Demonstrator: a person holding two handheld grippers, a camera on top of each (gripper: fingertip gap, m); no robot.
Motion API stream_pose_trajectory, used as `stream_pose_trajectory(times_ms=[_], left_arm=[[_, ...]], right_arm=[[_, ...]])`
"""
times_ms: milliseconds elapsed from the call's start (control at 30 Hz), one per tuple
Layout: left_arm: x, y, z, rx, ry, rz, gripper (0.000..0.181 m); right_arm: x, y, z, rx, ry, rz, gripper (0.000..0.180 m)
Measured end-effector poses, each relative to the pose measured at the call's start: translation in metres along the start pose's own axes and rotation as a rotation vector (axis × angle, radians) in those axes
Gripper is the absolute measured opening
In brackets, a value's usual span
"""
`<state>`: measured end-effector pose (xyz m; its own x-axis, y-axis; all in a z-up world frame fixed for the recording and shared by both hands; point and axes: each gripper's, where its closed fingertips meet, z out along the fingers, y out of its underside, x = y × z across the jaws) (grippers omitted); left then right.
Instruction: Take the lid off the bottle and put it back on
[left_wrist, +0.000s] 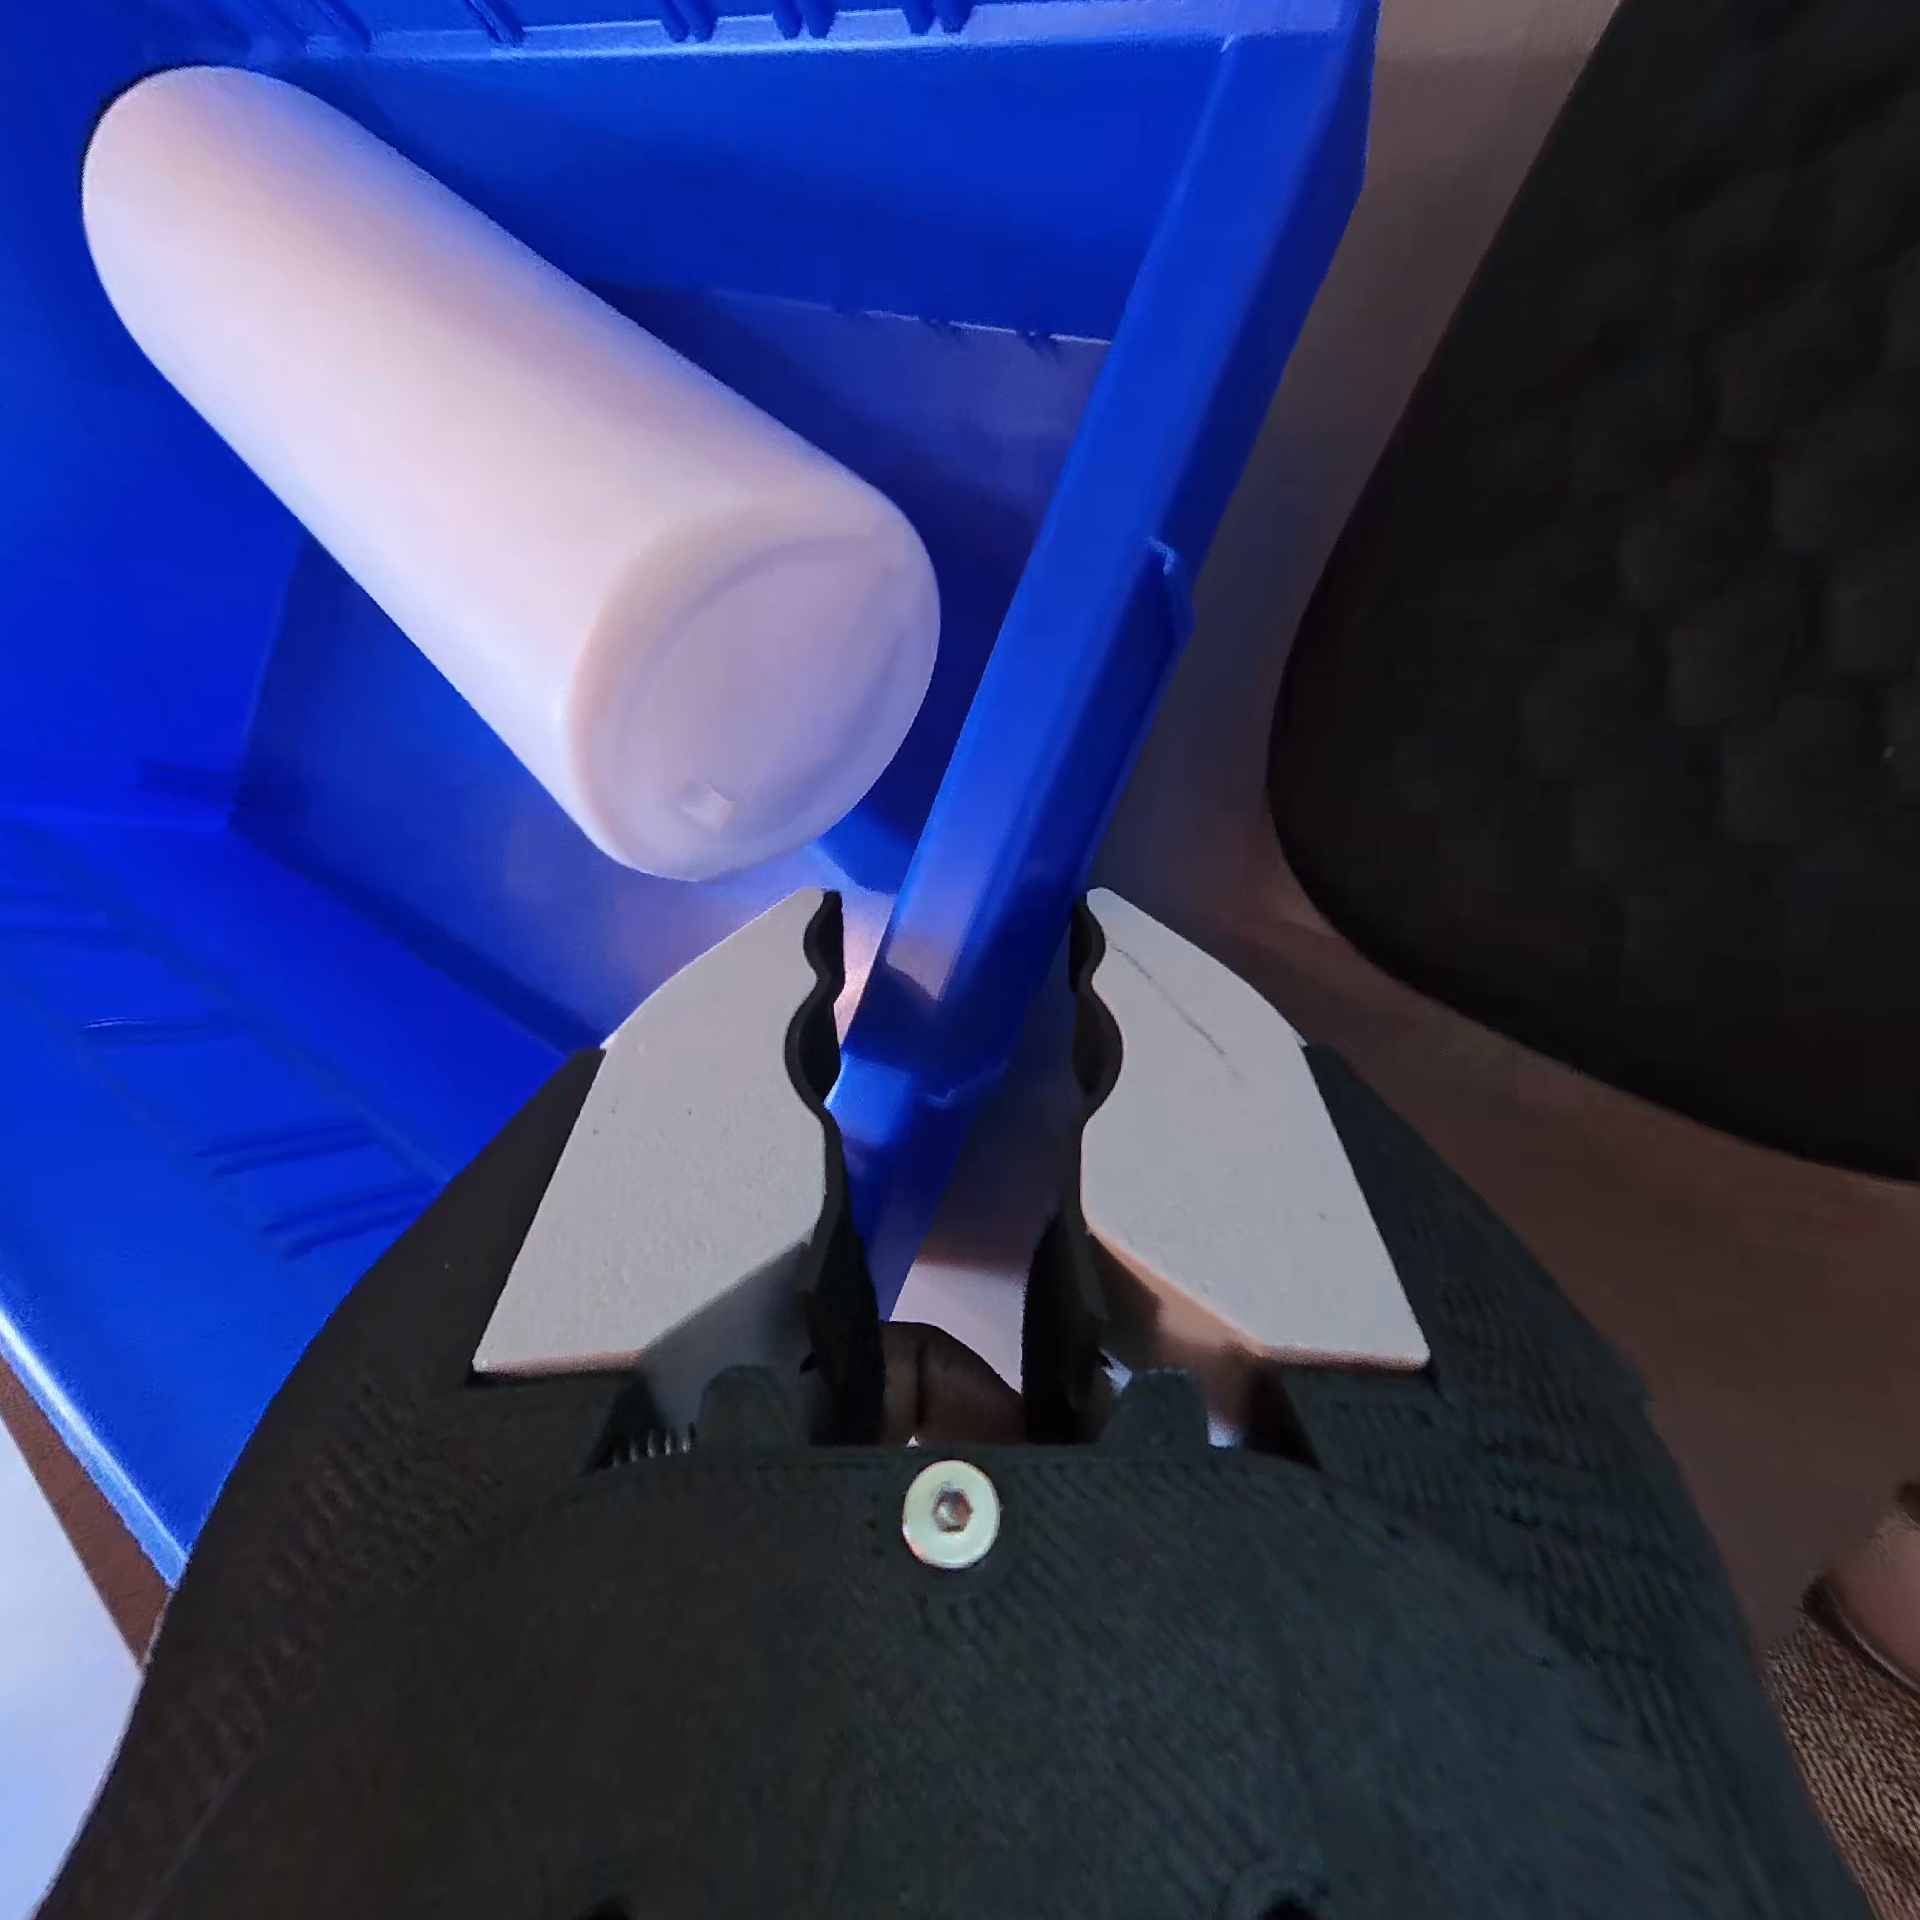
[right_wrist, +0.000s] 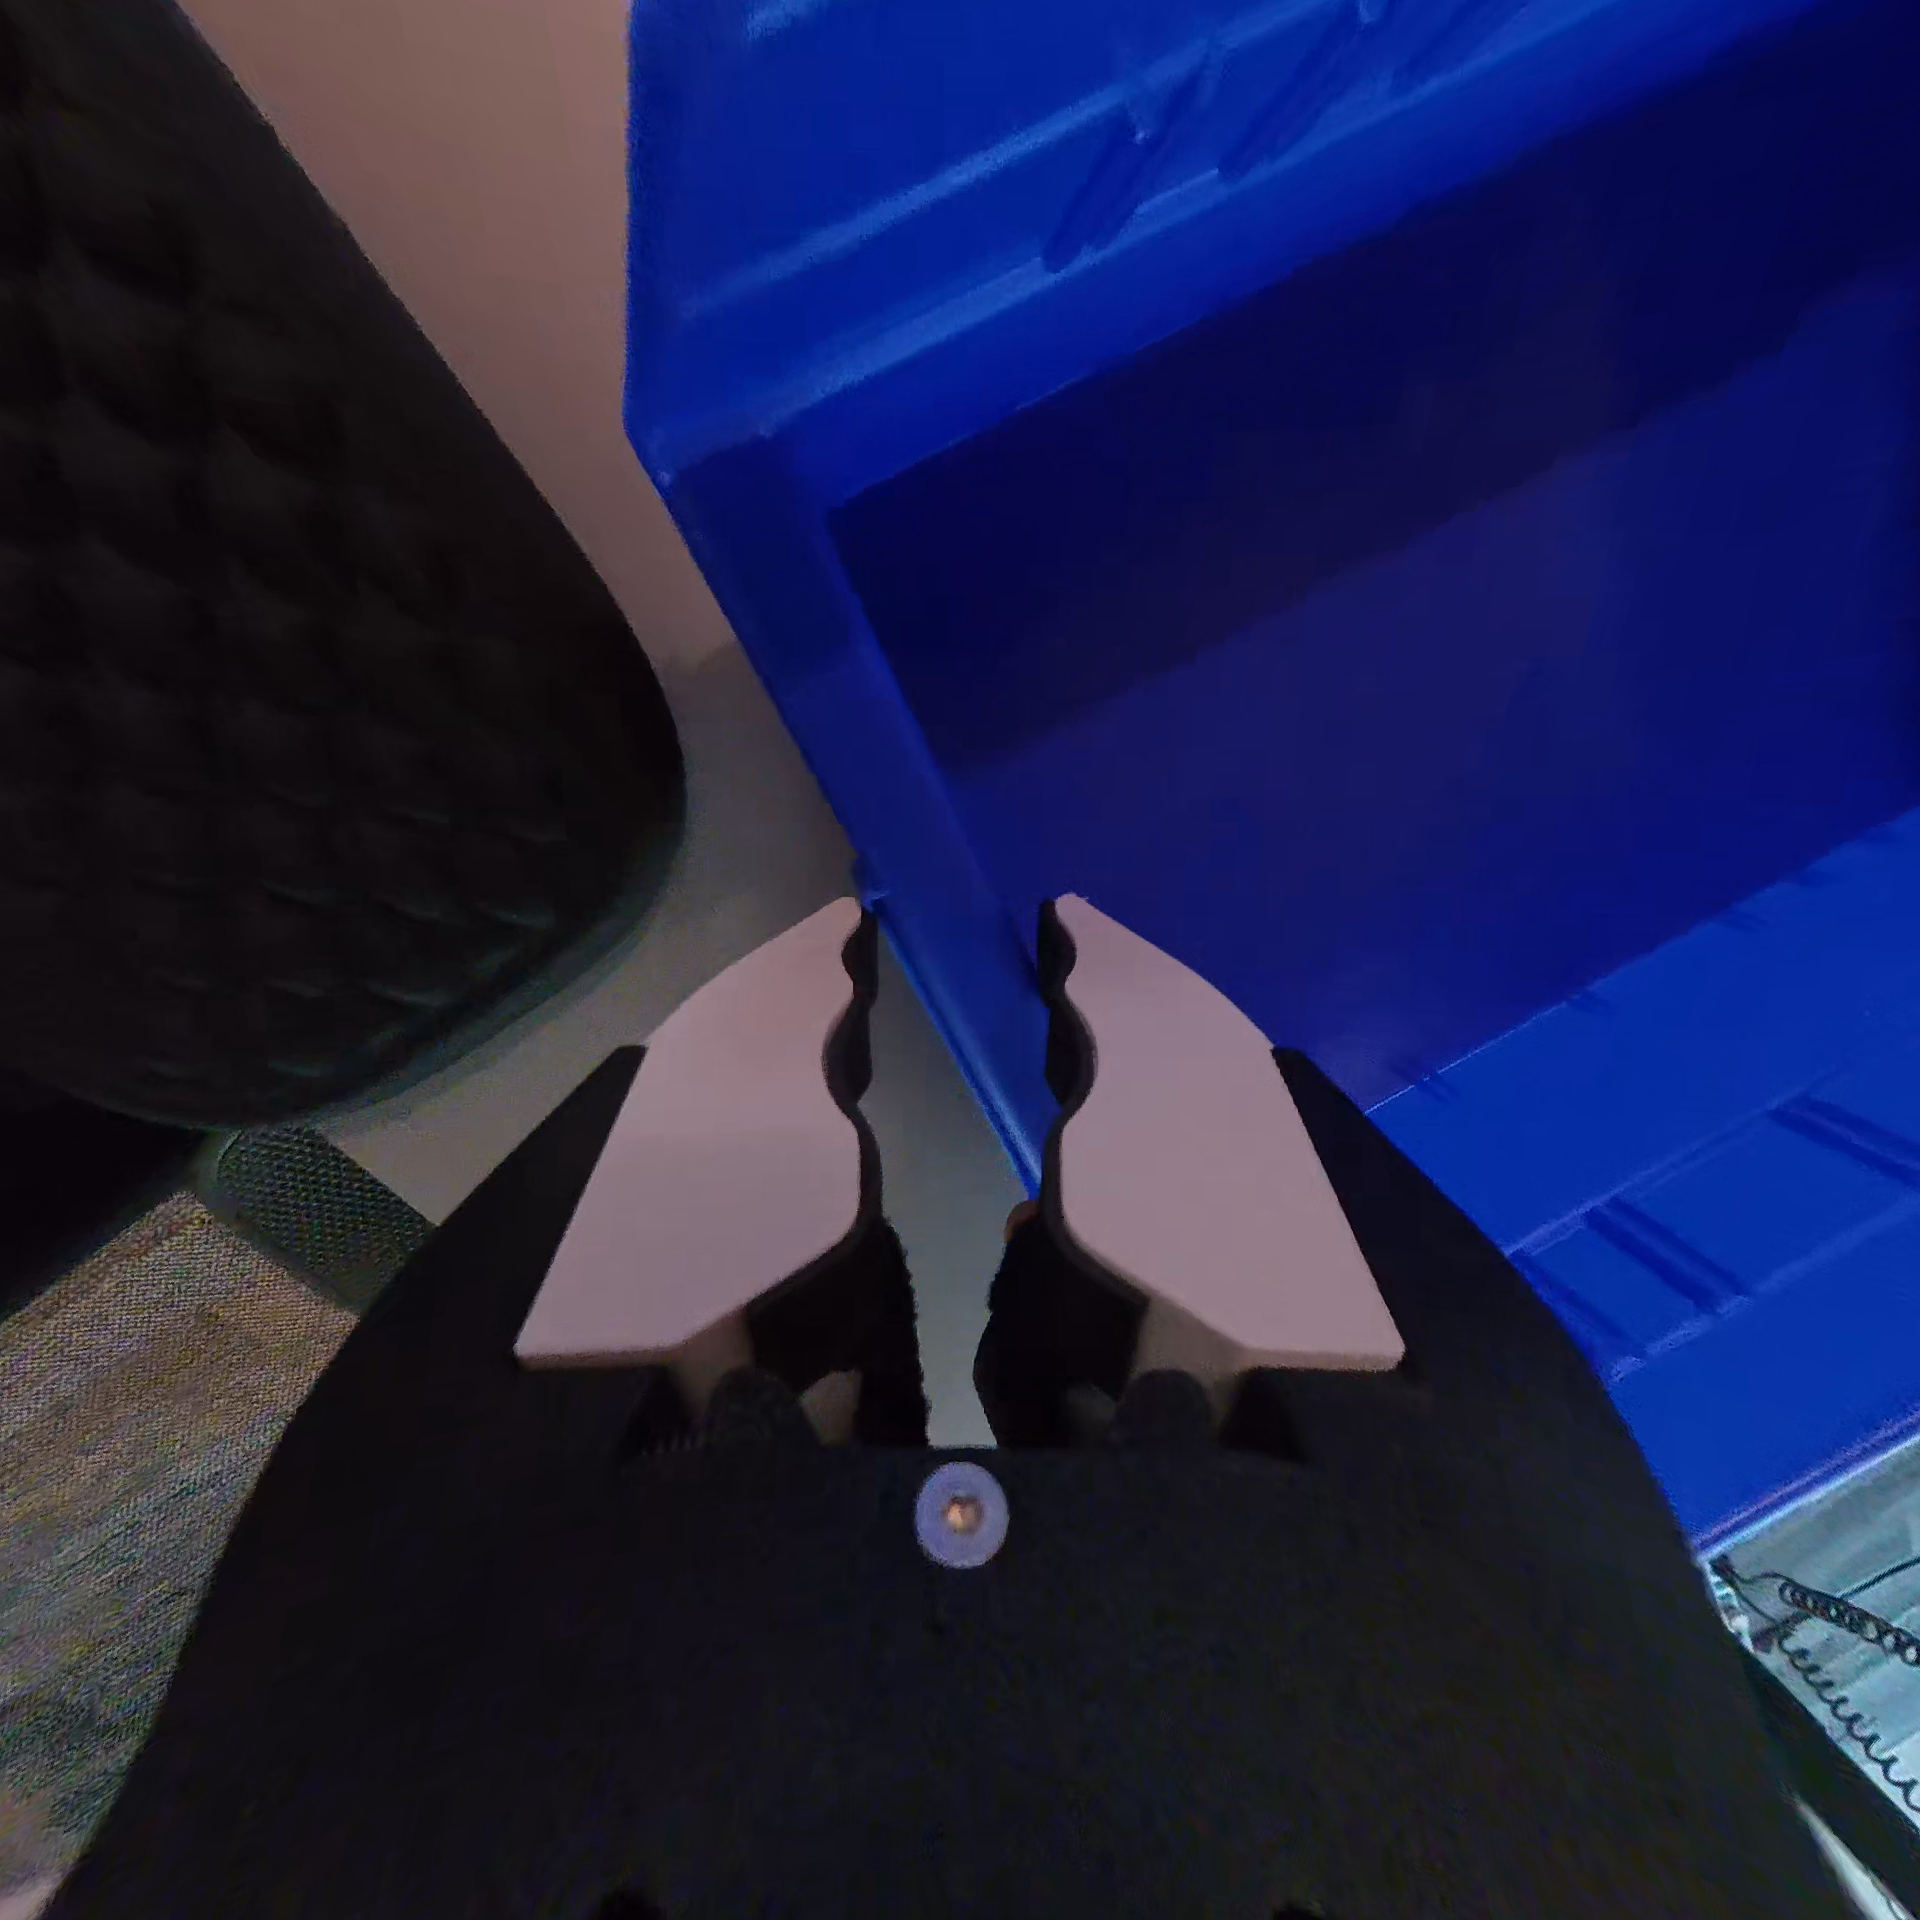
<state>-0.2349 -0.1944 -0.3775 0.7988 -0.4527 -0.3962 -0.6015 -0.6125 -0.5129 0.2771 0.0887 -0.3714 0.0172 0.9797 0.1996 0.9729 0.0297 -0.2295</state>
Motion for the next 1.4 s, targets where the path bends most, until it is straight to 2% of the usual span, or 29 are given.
stream_pose_trajectory(times_ms=[300, 533, 733, 867, 967, 1033, 1100, 1167, 1267, 1400], left_arm=[[0.001, 0.036, -0.024, -0.013, -0.029, 0.045, 0.04], [0.001, 0.046, -0.032, 0.026, -0.025, 0.152, 0.037], [-0.001, 0.046, -0.033, 0.035, -0.031, 0.08, 0.042], [-0.008, 0.023, -0.053, 0.15, -0.126, -0.089, 0.054], [-0.025, -0.013, -0.082, 0.285, -0.22, -0.252, 0.06], [-0.035, -0.04, -0.096, 0.366, -0.216, -0.364, 0.073], [-0.053, -0.057, -0.098, 0.369, -0.208, -0.472, 0.091], [-0.076, -0.065, -0.09, 0.306, -0.21, -0.535, 0.097], [-0.115, -0.055, -0.059, 0.111, -0.22, -0.591, 0.1], [-0.143, -0.024, -0.004, -0.191, -0.101, -0.691, 0.104]], right_arm=[[-0.004, 0.023, -0.006, -0.039, -0.021, 0.033, 0.03], [-0.003, 0.038, -0.01, -0.046, -0.043, 0.048, 0.03], [-0.008, 0.037, -0.017, -0.027, -0.054, 0.07, 0.034], [-0.01, 0.01, -0.047, 0.16, -0.056, 0.09, 0.047], [-0.007, -0.021, -0.078, 0.338, 0.001, 0.08, 0.06], [-0.01, -0.051, -0.099, 0.489, 0.024, 0.069, 0.068], [-0.018, -0.081, -0.116, 0.63, 0.036, 0.057, 0.079], [-0.029, -0.117, -0.131, 0.802, 0.034, 0.036, 0.084], [-0.062, -0.169, -0.139, 0.995, -0.088, -0.001, 0.085], [-0.1, -0.206, -0.12, 1.022, -0.217, -0.109, 0.088]])
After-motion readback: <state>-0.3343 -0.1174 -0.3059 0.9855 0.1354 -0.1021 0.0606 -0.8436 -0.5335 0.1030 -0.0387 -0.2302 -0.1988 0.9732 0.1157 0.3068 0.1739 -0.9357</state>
